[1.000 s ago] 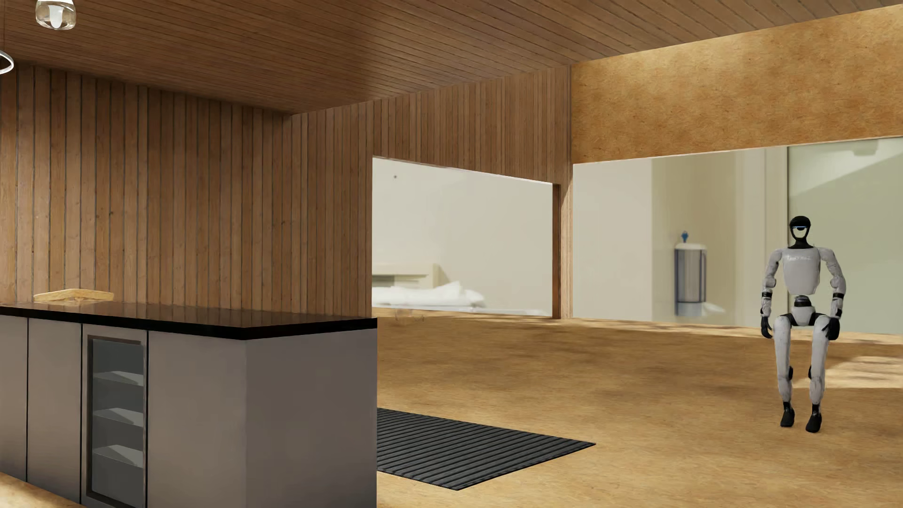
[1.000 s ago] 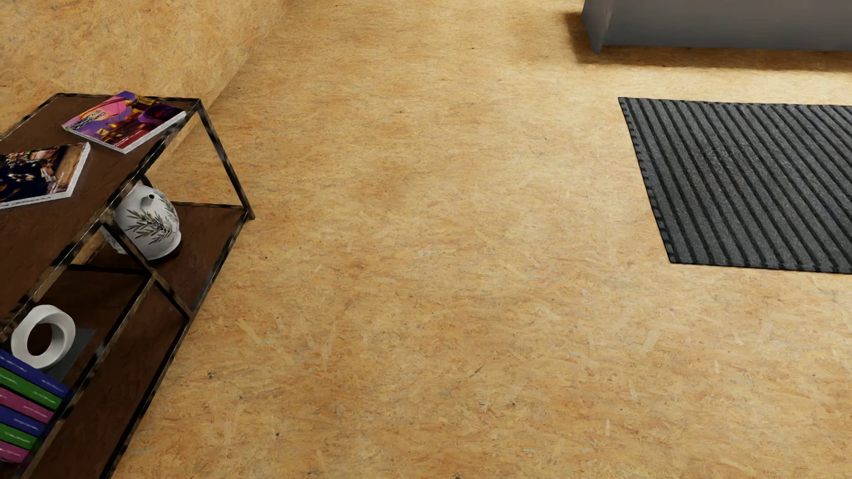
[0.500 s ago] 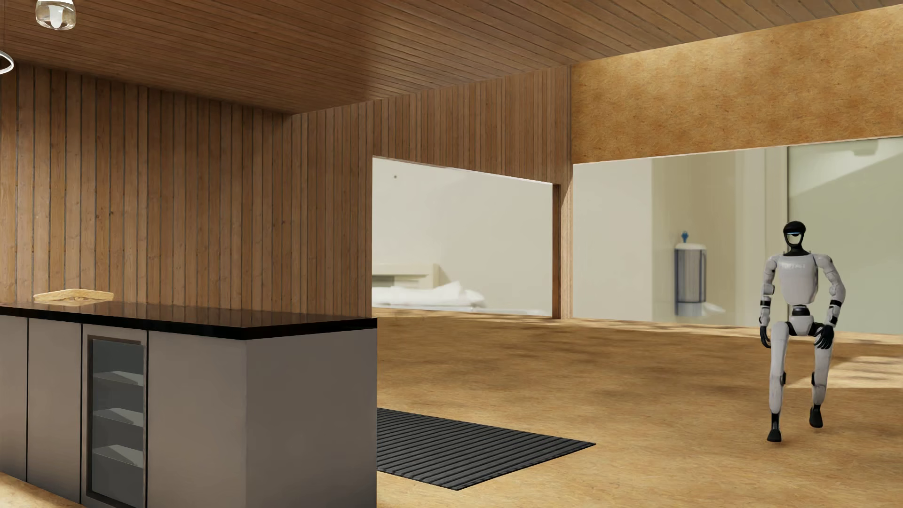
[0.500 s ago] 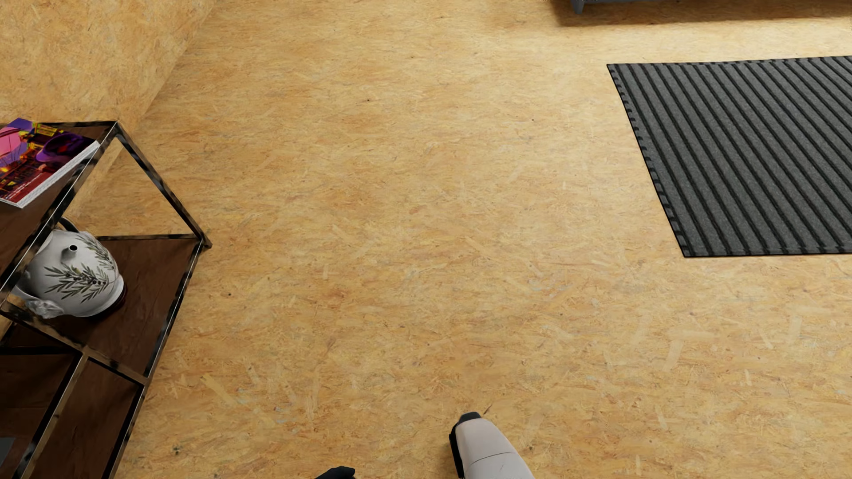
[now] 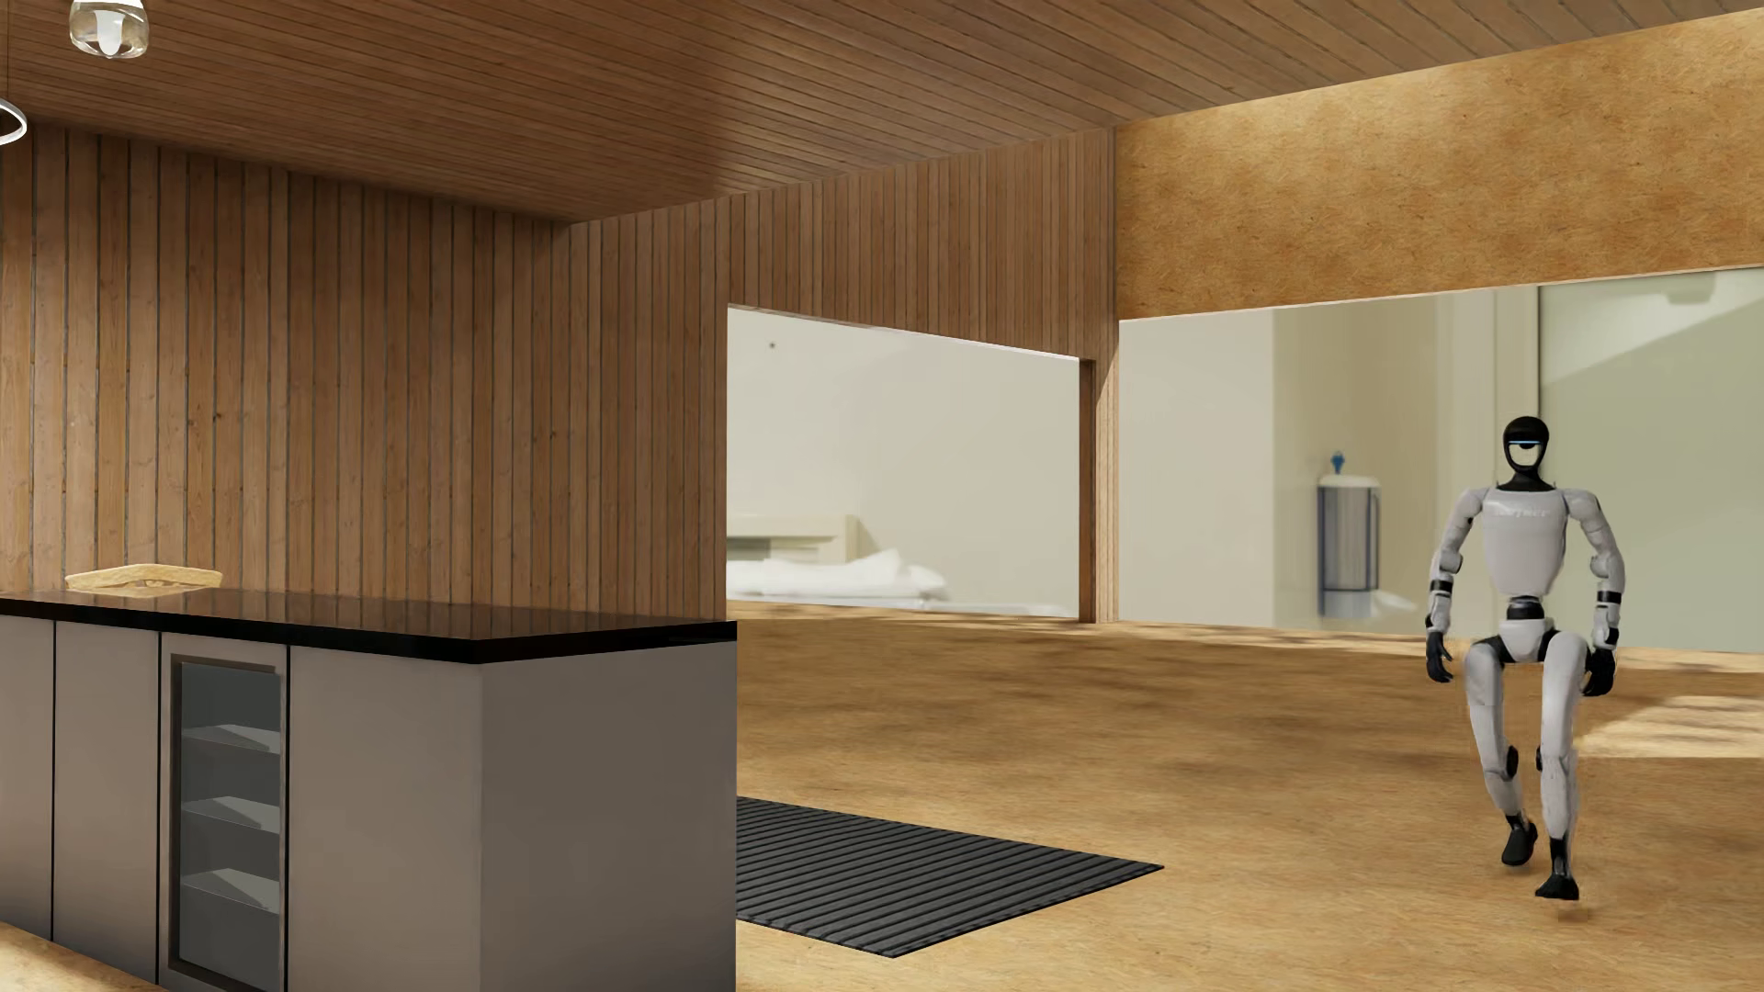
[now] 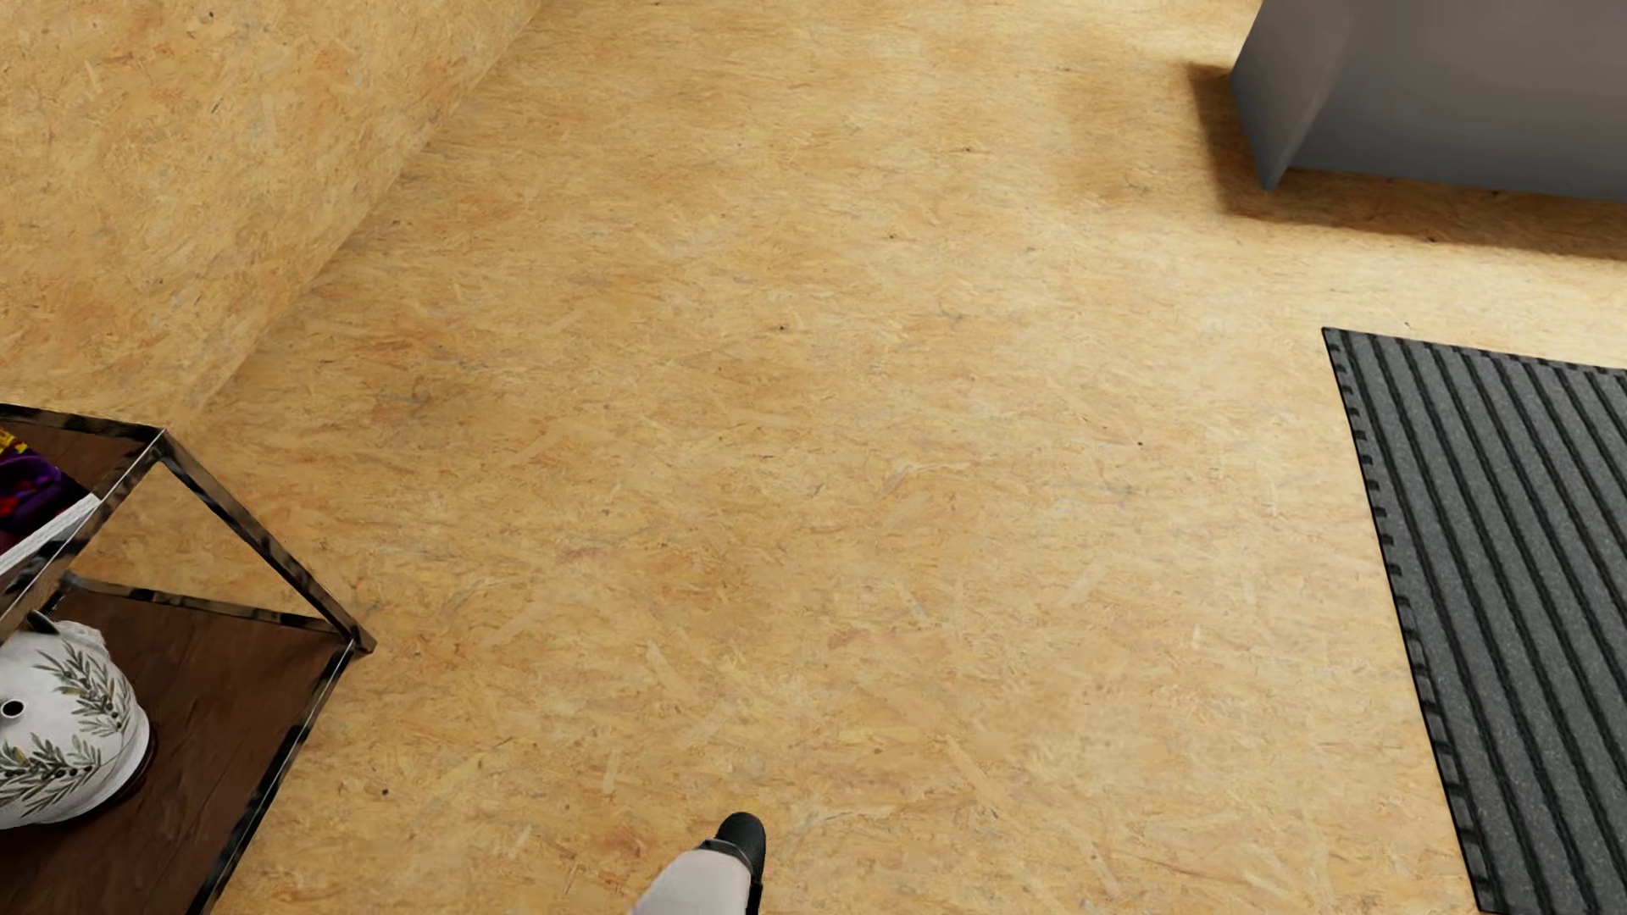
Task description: Go around the counter
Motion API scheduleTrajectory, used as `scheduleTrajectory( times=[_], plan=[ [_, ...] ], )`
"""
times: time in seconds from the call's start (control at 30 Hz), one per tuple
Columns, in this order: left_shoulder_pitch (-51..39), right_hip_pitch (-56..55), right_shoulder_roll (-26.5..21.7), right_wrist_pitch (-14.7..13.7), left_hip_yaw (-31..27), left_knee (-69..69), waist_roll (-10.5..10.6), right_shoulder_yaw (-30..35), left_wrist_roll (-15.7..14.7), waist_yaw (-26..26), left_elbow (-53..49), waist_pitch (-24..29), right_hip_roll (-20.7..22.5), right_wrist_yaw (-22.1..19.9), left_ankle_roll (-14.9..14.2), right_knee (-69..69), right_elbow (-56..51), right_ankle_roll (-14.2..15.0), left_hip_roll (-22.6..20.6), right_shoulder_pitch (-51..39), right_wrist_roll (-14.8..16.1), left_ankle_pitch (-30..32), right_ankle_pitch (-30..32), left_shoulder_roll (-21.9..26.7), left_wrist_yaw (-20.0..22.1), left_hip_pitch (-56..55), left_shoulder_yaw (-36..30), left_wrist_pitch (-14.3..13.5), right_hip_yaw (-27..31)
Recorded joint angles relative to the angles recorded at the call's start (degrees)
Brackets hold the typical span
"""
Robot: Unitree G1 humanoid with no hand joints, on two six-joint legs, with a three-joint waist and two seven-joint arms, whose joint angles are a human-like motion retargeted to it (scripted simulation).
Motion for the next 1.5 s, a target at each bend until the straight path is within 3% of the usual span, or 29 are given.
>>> scheduleTrajectory(
  times=[0.03, 0.07, 0.1, 0.13, 0.17, 0.2, 0.27, 0.37, 0.47, 0.53, 0.57, 0.6, 0.63, 0.7, 0.73, 0.8, 0.9, 0.93, 0.97, 1.03, 1.07, 1.13, 1.17, 1.2, 1.23, 1.27, 1.33, 1.43, 1.5],
  plan=[
    [0.17, 1.59, 0.17, 0.00, 0.00, 1.37, -0.25, -0.70, 0.00, 1.44, 0.27, 0.02, -0.45, 0.00, 0.00, 1.20, 0.35, 0.00, 0.43, -0.59, 0.00, 4.42, 0.81, -0.10, 0.00, -1.18, 0.30, 0.00, 0.00],
    [0.43, 2.92, 0.51, 0.00, 0.00, 3.48, -0.65, -1.63, 0.00, 2.89, 0.78, -0.06, -1.61, 0.00, 0.00, 3.85, 1.34, 0.00, -0.42, -0.08, 0.00, 14.75, 3.79, -0.23, 0.00, -3.23, 0.00, 0.00, 0.00],
    [0.31, 1.80, 1.24, 0.00, 0.00, 8.17, -1.80, -2.51, 0.00, 2.99, 1.69, -0.71, -3.26, 0.00, 0.00, 8.74, 2.77, 0.00, -1.49, 0.55, 0.00, 23.05, 10.45, -0.52, 0.00, -4.48, -0.03, 0.00, 0.00],
    [0.12, -0.45, 2.00, 0.00, 0.00, 11.75, -2.92, -2.37, 0.00, 1.26, 2.99, -1.31, -4.71, 0.00, 0.00, 16.63, 4.93, 0.00, -3.73, 1.46, 0.00, 25.66, 19.25, -0.70, 0.00, -3.53, -0.68, 0.00, 0.00],
    [-0.52, -5.12, 2.01, 0.00, 0.00, 13.52, -2.99, -1.29, 0.00, -0.99, 3.78, -1.83, -5.33, 0.00, 0.00, 27.25, 6.63, 0.00, -6.03, 2.55, 0.00, 24.68, 25.81, -0.95, 0.00, -1.01, -1.40, 0.00, 0.00],
    [-1.14, -11.51, 1.97, 0.00, 0.00, 13.53, -3.20, -0.59, 0.00, -3.11, 4.24, -2.19, -6.51, 0.00, 0.00, 38.27, 7.06, 0.00, -8.33, 3.71, 0.00, 22.05, 25.76, -1.50, 0.00, 2.54, 0.06, 0.00, 0.00],
    [-3.01, -22.15, 2.05, 0.00, 0.00, 8.76, -1.78, 0.24, 0.00, -8.58, 3.62, -1.36, -5.88, 0.00, 0.00, 48.48, 8.03, 0.00, -9.49, 5.41, 0.00, 13.54, 13.22, -1.58, 0.00, 14.81, 2.39, 0.00, 0.00],
    [-5.59, -34.10, 1.41, 0.00, 0.00, -0.16, 2.16, 0.14, 0.00, -18.65, -4.02, -0.50, -4.20, 0.00, 0.00, 34.10, 9.27, 0.00, -6.55, 7.66, 0.00, 0.43, 9.24, 0.86, 0.00, 32.78, 2.87, 0.00, 0.00],
    [-9.59, -41.31, 1.41, 0.00, 0.00, -4.47, 2.61, -0.97, 0.00, -23.77, -9.53, -1.69, -6.07, 0.00, 0.00, 6.03, 9.54, 0.00, -4.69, 9.25, 0.00, -11.76, 14.52, 2.73, 0.00, 44.73, 6.30, 0.00, 0.00],
    [-11.70, -44.12, 1.44, 0.00, 0.00, -3.97, 2.62, -0.50, 0.00, -25.92, -10.75, -2.86, -7.77, 0.00, 0.00, -10.11, 10.88, 0.00, -3.03, 9.81, 0.00, -12.63, 24.96, 3.05, 0.00, 49.79, 7.58, 0.00, 0.00],
    [-11.55, -45.45, 1.60, 0.00, 0.00, -2.40, 3.03, -0.45, 0.00, -27.32, -11.18, -2.72, -7.88, 0.00, 0.00, 2.99, 11.69, 0.00, -0.93, 10.11, 0.00, -9.91, 15.82, 2.71, 0.00, 52.20, 9.30, 0.00, 0.00],
    [-10.43, -46.91, 1.95, 0.00, 0.00, 1.06, 3.54, -0.02, 0.00, -28.10, -11.06, -3.26, -7.27, 0.00, 0.00, 9.30, 13.11, 0.00, 1.16, 10.39, 0.00, -4.48, 13.86, 2.08, 0.00, 53.32, 10.44, 0.00, 0.00],
    [-9.04, -47.83, 2.20, 0.00, 0.00, 7.49, 4.59, 0.42, 0.00, -28.05, -8.78, -4.21, -5.67, 0.00, 0.00, 15.43, 15.18, 0.00, 3.05, 10.64, 0.00, 4.81, 15.97, 0.79, 0.00, 52.29, 10.43, 0.00, 0.00],
    [-6.74, -43.02, 2.66, 0.00, 0.00, 30.31, 5.99, -0.38, 0.00, -25.90, -3.46, -3.28, -0.24, 0.00, 0.00, 21.56, 17.10, 0.00, 4.90, 10.07, 0.00, 21.77, 12.22, -1.01, 0.00, 44.02, 10.54, 0.00, 0.00],
    [-6.25, -38.00, 2.86, 0.00, 0.00, 42.49, 6.25, -1.25, 0.00, -24.05, -1.81, -2.22, 2.83, 0.00, 0.00, 20.11, 15.59, 0.00, 4.95, 9.99, 0.00, 21.05, 9.83, -1.25, 0.00, 37.59, 8.61, 0.00, 0.00],
    [-4.75, -26.67, 2.76, 0.00, 0.00, 50.94, 3.95, -1.28, 0.00, -17.42, 0.22, -1.21, 3.56, 0.00, 0.00, 14.32, 11.74, 0.00, 0.95, 8.83, 0.00, 13.99, 8.50, -2.42, 0.00, 25.46, 7.16, 0.00, 0.00],
    [-0.79, -10.93, 1.66, 0.00, 0.00, 26.44, 1.26, -3.05, 0.00, -8.63, 2.42, -1.13, 2.56, 0.00, 0.00, 4.26, 3.48, 0.00, -2.33, 7.27, 0.00, 21.59, 7.41, -2.58, 0.00, 11.39, 4.06, 0.00, 0.00],
    [0.49, -5.92, 1.38, 0.00, 0.00, 14.79, 0.62, -3.65, 0.00, -5.90, 2.63, -1.02, 1.66, 0.00, 0.00, 2.06, 1.38, 0.00, -2.24, 6.39, 0.00, 21.19, 6.03, -2.39, 0.00, 9.30, 3.83, 0.00, 0.00],
    [1.13, -2.88, 0.79, 0.00, 0.00, 5.16, 1.04, -4.47, 0.00, -4.31, 2.64, -1.59, 1.82, 0.00, 0.00, 0.97, -0.20, 0.00, -1.20, 4.84, 0.00, 14.10, 4.26, -2.38, 0.00, 6.50, 3.59, 0.00, 0.00],
    [2.19, 1.55, 0.12, 0.00, 0.00, -1.51, 1.33, -6.44, 0.00, -1.19, 2.48, -2.29, 0.73, 0.00, 0.00, 2.13, -1.52, 0.00, 1.33, 2.23, 0.00, -7.51, 2.40, -1.99, 0.00, 2.60, 2.36, 0.00, 0.00],
    [2.84, 3.87, 0.29, 0.00, 0.00, -1.09, 0.81, -7.49, 0.00, 0.34, 2.35, -2.09, -0.63, 0.00, 0.00, 3.50, -1.00, 0.00, 1.88, 1.65, 0.00, -5.70, 4.26, -1.64, 0.00, 1.26, 1.86, 0.00, 0.00],
    [3.59, 4.64, 1.19, 0.00, 0.00, 5.66, -1.58, -9.06, 0.00, 0.88, 3.43, -2.98, -4.80, 0.00, 0.00, 11.91, 1.40, 0.00, -0.98, 2.88, 0.00, 16.12, 17.20, -1.56, 0.00, -1.74, 1.54, 0.00, 0.00],
    [3.37, 1.09, 1.62, 0.00, 0.00, 10.03, -3.37, -7.94, 0.00, -0.35, 4.66, -3.51, -6.58, 0.00, 0.00, 21.16, 3.89, 0.00, -3.61, 3.85, 0.00, 22.27, 26.28, -1.49, 0.00, -1.68, 1.92, 0.00, 0.00],
    [2.50, -4.83, 1.63, 0.00, 0.00, 12.92, -4.60, -5.91, 0.00, -2.04, 5.80, -3.65, -7.35, 0.00, 0.00, 32.81, 6.20, 0.00, -6.00, 4.86, 0.00, 22.50, 30.58, -1.18, 0.00, 0.18, 3.08, 0.00, 0.00],
    [1.23, -11.85, 1.55, 0.00, 0.00, 13.01, -5.47, -4.91, 0.00, -4.23, 6.10, -3.22, -7.73, 0.00, 0.00, 43.93, 6.50, 0.00, -8.38, 6.08, 0.00, 20.28, 27.02, -1.16, 0.00, 3.95, 5.05, 0.00, 0.00],
    [-0.25, -17.75, 1.38, 0.00, 0.00, 10.77, -5.50, -3.22, 0.00, -7.34, 6.12, -2.25, -6.85, 0.00, 0.00, 50.88, 6.93, 0.00, -9.38, 6.91, 0.00, 16.80, 19.05, -1.22, 0.00, 10.14, 6.81, 0.00, 0.00],
    [-2.70, -28.80, 0.75, 0.00, 0.00, 3.80, -4.02, -1.35, 0.00, -14.81, 1.57, -1.52, -3.69, 0.00, 0.00, 50.95, 8.30, 0.00, -9.10, 9.59, 0.00, 8.24, 10.81, 0.37, 0.00, 23.45, 6.79, 0.00, 0.00],
    [-5.20, -39.17, -0.59, 0.00, 0.00, -4.39, -2.04, -1.15, 0.00, -24.01, -8.03, -1.73, -2.73, 0.00, 0.00, 25.97, 11.89, 0.00, -5.80, 13.88, 0.00, -8.10, 12.36, 2.23, 0.00, 41.23, 11.08, 0.00, 0.00],
    [-8.54, -42.27, -1.12, 0.00, 0.00, -3.69, -2.37, -0.95, 0.00, -27.28, -12.38, -3.63, -4.29, 0.00, 0.00, 4.85, 14.90, 0.00, -5.07, 15.58, 0.00, -14.86, 16.75, 2.96, 0.00, 47.35, 13.57, 0.00, 0.00]
  ],
)
